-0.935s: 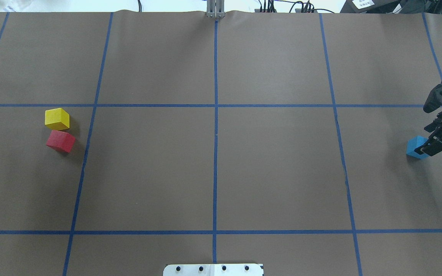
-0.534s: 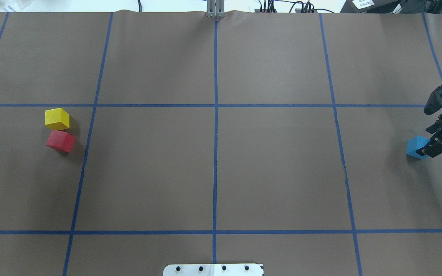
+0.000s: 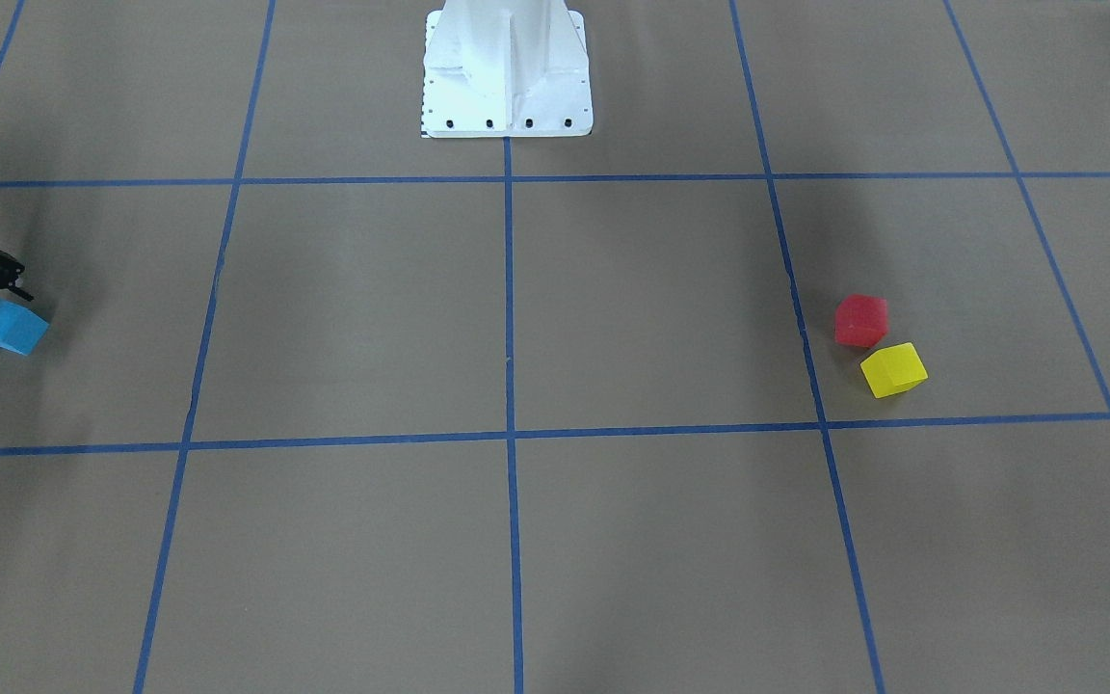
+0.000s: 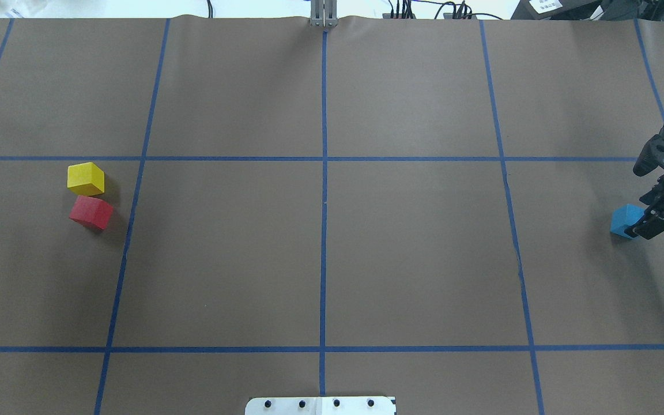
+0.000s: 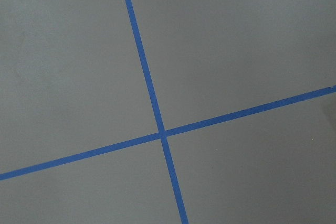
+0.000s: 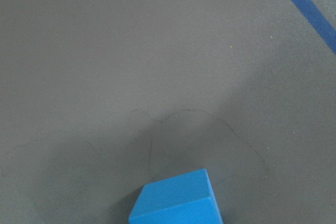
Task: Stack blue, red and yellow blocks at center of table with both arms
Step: 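Lower the right gripper onto the blue cube, then close the right gripper on the blue cube and lift it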
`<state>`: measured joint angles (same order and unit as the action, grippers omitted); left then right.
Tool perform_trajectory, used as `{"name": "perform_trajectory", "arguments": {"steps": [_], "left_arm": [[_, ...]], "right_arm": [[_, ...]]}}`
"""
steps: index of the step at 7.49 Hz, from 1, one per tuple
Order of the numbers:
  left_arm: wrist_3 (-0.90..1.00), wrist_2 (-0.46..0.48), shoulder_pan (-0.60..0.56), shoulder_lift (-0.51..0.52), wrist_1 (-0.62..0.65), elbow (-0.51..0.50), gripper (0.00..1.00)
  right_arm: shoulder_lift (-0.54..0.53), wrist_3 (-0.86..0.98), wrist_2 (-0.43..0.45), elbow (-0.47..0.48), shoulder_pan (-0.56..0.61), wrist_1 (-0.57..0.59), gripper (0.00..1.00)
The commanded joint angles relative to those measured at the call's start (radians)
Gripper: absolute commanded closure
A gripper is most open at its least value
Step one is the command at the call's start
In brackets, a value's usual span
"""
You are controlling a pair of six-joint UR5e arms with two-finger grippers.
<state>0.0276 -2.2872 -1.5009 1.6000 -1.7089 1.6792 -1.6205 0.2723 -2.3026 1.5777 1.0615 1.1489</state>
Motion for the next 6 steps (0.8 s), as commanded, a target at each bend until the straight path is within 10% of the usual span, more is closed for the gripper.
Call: {"name": "perform_trajectory", "arguments": {"steps": [1, 2, 6], "left_arm": [[0.0, 0.0, 0.001, 0.0, 0.0, -0.001, 0.0], [0.0, 0.0, 0.001, 0.0, 0.0, -0.001, 0.0], [0.002, 0.0, 0.001, 0.0, 0.0, 0.001, 0.0]], "right_arm": [[0.004, -0.013, -0.001, -0.007, -0.011, 0.0, 0.43], [0.008, -0.01, -0.001, -0.007, -0.011, 0.0, 0.99], [0.033, -0.016, -0.093, 0.13, 0.117, 0.233, 1.0]]}}
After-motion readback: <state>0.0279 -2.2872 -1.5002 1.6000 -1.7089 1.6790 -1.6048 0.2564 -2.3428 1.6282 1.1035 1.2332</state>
